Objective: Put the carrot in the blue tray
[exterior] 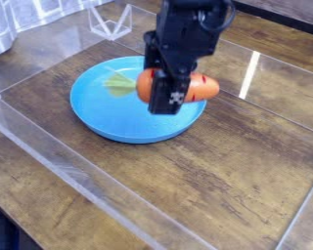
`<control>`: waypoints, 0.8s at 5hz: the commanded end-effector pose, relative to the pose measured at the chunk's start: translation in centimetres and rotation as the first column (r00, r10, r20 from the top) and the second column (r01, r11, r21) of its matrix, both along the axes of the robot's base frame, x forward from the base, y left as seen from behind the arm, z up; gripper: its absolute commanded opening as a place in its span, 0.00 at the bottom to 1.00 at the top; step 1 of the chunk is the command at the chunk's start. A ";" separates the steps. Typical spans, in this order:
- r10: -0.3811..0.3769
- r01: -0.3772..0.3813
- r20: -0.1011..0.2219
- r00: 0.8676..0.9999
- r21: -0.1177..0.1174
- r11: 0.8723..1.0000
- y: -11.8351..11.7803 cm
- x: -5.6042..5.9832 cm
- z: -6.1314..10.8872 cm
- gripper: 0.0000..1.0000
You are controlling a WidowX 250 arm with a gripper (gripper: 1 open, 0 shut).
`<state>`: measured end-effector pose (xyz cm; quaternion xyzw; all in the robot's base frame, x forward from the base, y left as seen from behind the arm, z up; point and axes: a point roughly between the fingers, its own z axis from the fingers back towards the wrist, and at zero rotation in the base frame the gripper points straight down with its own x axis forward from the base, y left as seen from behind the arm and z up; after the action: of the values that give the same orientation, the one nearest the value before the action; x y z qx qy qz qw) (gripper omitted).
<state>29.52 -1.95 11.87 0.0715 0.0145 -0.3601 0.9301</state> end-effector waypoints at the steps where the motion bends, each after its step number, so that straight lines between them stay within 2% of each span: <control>1: 0.047 -0.048 0.119 0.992 0.008 0.999 1.2 1.6 3.9 0.00; 2: 0.094 -0.101 0.165 0.982 0.035 0.994 1.9 3.0 4.0 0.00; 3: 0.111 -0.125 0.190 0.975 0.063 0.990 2.5 4.2 3.3 0.00; 4: 0.113 -0.134 0.211 0.971 0.089 0.987 2.9 5.0 3.6 0.00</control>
<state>33.94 0.23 13.63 0.1468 -0.0313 -0.3054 0.9403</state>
